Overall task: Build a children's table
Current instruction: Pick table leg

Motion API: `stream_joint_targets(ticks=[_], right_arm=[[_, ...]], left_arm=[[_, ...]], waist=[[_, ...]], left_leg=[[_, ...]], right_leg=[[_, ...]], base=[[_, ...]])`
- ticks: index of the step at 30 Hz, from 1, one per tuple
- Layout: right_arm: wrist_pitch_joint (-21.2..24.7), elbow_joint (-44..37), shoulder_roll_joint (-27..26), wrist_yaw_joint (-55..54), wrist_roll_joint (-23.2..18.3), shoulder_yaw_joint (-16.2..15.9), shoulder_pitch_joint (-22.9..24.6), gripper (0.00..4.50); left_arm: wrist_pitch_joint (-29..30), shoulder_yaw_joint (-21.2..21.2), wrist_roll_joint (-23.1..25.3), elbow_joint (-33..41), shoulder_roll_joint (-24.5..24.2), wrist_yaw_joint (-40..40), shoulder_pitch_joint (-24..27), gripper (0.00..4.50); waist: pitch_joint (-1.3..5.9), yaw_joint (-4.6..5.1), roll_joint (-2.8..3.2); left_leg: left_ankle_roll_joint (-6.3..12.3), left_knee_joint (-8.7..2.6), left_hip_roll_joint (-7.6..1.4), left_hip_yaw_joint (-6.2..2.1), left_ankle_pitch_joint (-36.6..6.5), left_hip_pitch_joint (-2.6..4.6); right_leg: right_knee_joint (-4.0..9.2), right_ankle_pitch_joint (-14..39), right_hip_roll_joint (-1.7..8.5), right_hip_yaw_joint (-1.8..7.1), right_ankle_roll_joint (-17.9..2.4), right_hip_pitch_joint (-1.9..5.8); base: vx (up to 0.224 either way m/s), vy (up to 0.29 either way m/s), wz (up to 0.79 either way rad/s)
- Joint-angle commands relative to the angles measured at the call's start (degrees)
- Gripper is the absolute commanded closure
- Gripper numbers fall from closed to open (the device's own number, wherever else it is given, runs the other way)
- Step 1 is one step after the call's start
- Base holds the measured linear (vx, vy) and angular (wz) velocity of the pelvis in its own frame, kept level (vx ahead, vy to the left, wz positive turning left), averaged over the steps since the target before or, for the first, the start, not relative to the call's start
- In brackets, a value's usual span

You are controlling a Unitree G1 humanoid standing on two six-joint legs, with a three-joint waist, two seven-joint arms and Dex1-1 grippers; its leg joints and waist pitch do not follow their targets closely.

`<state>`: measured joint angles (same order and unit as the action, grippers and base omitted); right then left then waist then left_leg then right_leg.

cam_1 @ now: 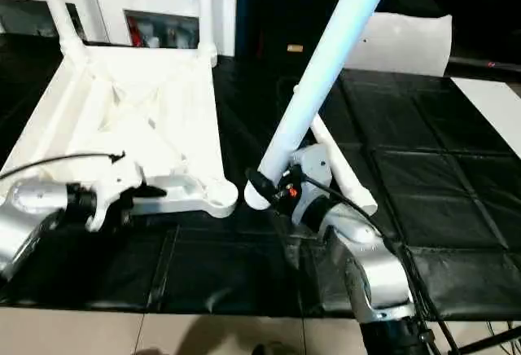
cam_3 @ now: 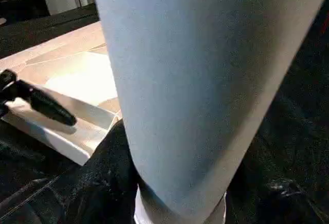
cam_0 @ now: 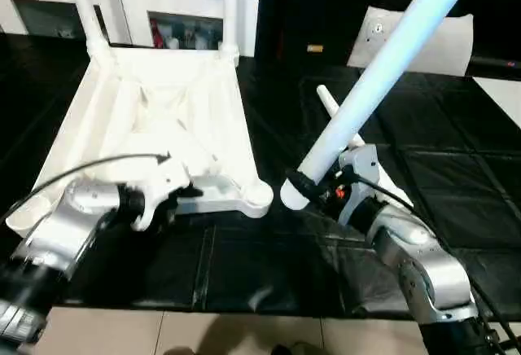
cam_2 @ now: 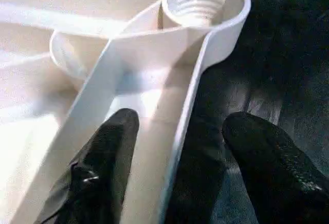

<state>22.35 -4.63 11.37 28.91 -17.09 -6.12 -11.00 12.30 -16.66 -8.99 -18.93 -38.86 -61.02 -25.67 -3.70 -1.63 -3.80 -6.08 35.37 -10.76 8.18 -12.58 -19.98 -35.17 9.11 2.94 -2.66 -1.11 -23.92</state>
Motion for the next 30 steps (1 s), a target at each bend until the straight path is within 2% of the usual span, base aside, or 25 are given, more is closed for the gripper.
stream_joint_targets(ticks=[1,5,7,12,22,26,29,30], right_arm=[[0.3,-1.74,0.14,-0.34,0.62,0.5,-0.02,2.59],[0.27,-1.38,0.27,-0.35,0.59,0.39,-0.41,2.59],[0.21,-1.08,0.41,-0.24,0.59,0.3,-0.69,2.59],[0.23,-0.74,0.69,0.13,0.47,0.06,-1.08,2.59],[0.38,-1.13,1.13,0.64,0.33,-0.11,-0.81,2.59],[0.21,-1.01,1.34,0.78,0.32,-0.25,-0.77,2.59],[0.12,-0.94,1.44,0.81,0.31,-0.31,-0.77,2.59],[0.04,-0.83,1.5,0.82,0.39,-0.37,-0.84,2.59]], left_arm=[[-1.01,-0.15,0.2,-1.34,0.89,-1.27,-0.9,1.71],[-2.46,0.14,0.76,-4.25,1.88,-2.24,-1.84,2.04],[-3.92,-0.29,1.56,-6.41,2.16,-2.47,-2.66,2.14],[-5.61,-0.43,2.35,-9.42,2.92,-3.29,-4.27,2.57],[-9.11,-0.48,4.15,-15.26,3.99,-5.8,-7.82,3.27],[-10.0,-0.72,4.71,-16.68,4.09,-7.1,-8.66,3.52],[-10.35,-0.95,4.69,-17.06,4.18,-8.3,-8.96,3.58],[-10.62,-1.44,4.88,-16.77,4.15,-9.53,-9.05,3.65]], waist=[[3.66,0.28,1.32],[3.73,0.23,1.29],[3.73,0.25,1.05],[3.53,0.1,1.04],[3.53,-0.19,1.13],[3.64,-0.29,1.24],[3.85,-0.4,1.34],[3.87,-0.43,1.44]], left_leg=[[-1.08,-5.14,-1.69,0.18,-11.86,-0.11],[-0.95,-5.13,-1.7,0.21,-10.76,-0.24],[-0.71,-5.08,-1.69,0.28,-10.17,-0.24],[-0.62,-5.09,-1.65,0.32,-11.77,-0.05],[-0.6,-5.11,-1.63,0.14,-12.81,0.06],[-0.74,-5.18,-1.79,0.13,-12.31,0.1],[-1.06,-5.23,-2.01,0.16,-9.95,-0.08],[-1.08,-5.2,-1.98,0.2,-9.78,-0.04]], right_leg=[[4.42,20.6,4.02,2.75,-7.78,3.12],[4.29,19.63,4.02,2.79,-7.88,3.18],[4.27,18.76,4.01,2.8,-8.15,3.19],[4.78,22.95,4.13,2.79,-7.06,2.97],[5.42,27.71,4.29,2.63,-4.99,2.65],[5.04,24.54,4.29,2.64,-6.19,2.71],[4.06,17.18,4.3,2.65,-8.69,3.13],[3.98,16.33,4.28,2.65,-9.03,3.14]], base=[[0.0,0.0,0.0],[0.0,0.0,0.0],[0.0,0.0,0.0],[0.0,0.0,0.0],[0.0,0.0,0.0],[0.0,0.0,0.0],[0.0,0.0,0.0],[0.0,0.0,0.0]])
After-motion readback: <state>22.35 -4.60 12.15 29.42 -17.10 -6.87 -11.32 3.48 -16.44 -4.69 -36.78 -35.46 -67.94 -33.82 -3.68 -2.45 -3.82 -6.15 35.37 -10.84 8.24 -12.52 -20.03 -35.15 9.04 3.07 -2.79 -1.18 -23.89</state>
